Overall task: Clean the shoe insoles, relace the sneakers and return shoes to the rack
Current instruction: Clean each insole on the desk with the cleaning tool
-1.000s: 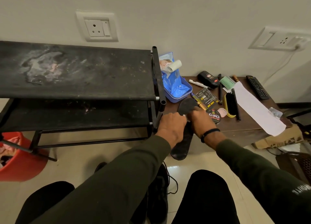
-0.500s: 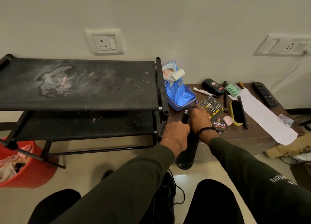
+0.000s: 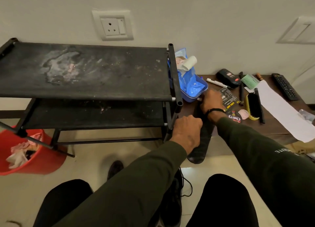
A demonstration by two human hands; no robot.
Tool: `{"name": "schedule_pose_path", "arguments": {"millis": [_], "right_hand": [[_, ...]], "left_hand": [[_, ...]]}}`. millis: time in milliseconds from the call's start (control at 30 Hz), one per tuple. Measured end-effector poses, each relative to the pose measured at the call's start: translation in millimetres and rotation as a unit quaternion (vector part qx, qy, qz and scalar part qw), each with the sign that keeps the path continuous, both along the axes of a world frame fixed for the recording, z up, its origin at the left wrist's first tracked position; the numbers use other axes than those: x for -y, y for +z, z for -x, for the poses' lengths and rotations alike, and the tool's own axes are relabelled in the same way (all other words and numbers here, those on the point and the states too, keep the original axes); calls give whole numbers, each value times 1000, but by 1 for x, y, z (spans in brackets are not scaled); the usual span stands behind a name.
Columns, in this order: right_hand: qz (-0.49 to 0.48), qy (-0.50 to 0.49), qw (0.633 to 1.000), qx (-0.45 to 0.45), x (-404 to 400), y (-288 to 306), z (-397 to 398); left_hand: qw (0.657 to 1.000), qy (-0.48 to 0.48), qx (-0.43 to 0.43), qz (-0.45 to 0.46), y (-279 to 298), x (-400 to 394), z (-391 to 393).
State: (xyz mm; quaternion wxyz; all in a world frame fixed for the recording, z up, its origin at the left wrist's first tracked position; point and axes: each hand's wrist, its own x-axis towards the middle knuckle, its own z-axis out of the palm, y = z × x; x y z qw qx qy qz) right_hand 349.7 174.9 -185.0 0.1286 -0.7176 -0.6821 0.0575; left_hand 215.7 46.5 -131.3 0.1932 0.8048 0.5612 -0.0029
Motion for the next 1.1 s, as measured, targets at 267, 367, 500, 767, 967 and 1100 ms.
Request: {"name": "schedule_pose_path", "arguments": {"millis": [267, 367, 500, 767, 967, 1100], "right_hand": [[-28, 99, 995, -17, 41, -5, -3], [-9, 128, 991, -25, 63, -10, -8], [22, 108, 993, -30, 56, -6, -9], [12, -126, 980, -154, 11, 6, 12], [36, -76, 988, -131, 22, 11, 10], [73, -15, 992, -105, 49, 8, 1]], "left_hand": [[1000, 14, 11, -6, -4, 4, -1], [1000, 19, 24, -7, -6, 3, 0], [999, 16, 29, -8, -9, 4, 0], [1000, 9, 14, 5, -6, 3, 1], [1000, 12, 12, 2, -5, 4, -1], [1000, 20, 14, -10, -6, 5, -2]]}}
